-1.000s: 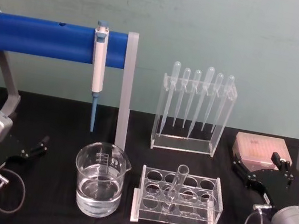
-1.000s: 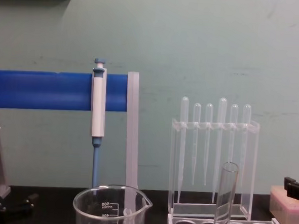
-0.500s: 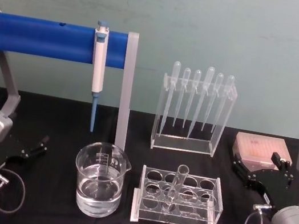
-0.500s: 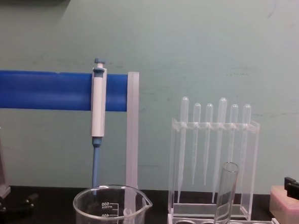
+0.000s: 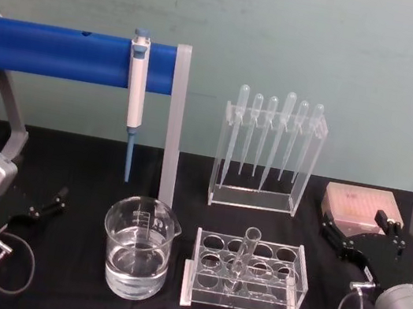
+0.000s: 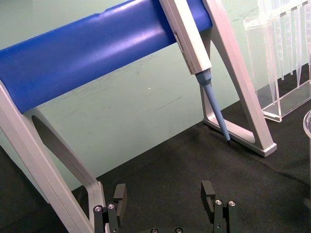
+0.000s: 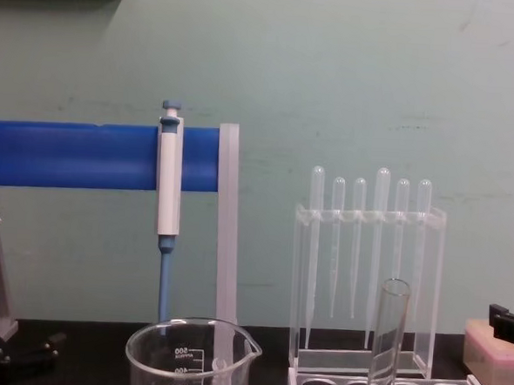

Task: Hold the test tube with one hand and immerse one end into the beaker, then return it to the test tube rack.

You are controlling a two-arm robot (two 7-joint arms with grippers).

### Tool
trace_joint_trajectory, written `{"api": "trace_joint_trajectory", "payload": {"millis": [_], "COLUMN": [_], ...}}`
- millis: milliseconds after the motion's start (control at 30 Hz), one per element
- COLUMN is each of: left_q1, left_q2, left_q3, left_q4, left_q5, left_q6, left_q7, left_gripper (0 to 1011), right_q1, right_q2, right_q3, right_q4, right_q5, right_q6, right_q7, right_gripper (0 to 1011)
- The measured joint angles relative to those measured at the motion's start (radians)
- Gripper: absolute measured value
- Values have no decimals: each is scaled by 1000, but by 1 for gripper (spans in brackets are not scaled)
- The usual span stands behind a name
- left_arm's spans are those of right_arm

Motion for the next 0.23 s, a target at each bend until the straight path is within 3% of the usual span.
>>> {"api": "trace_joint_trajectory", "payload": {"millis": [233], "left_q1": [0], "left_q2": [0], "left_q3": [0], "left_q4": [0], "left_q5": [0], "left_q6": [0], "left_q7": [0], "left_gripper": [1000], "right_q1": [0], "right_q2": [0], "right_q3": [0], "right_q4": [0], "right_q5": [0], "right_q6": [0], "right_q7": [0], "right_gripper": [1002]}}
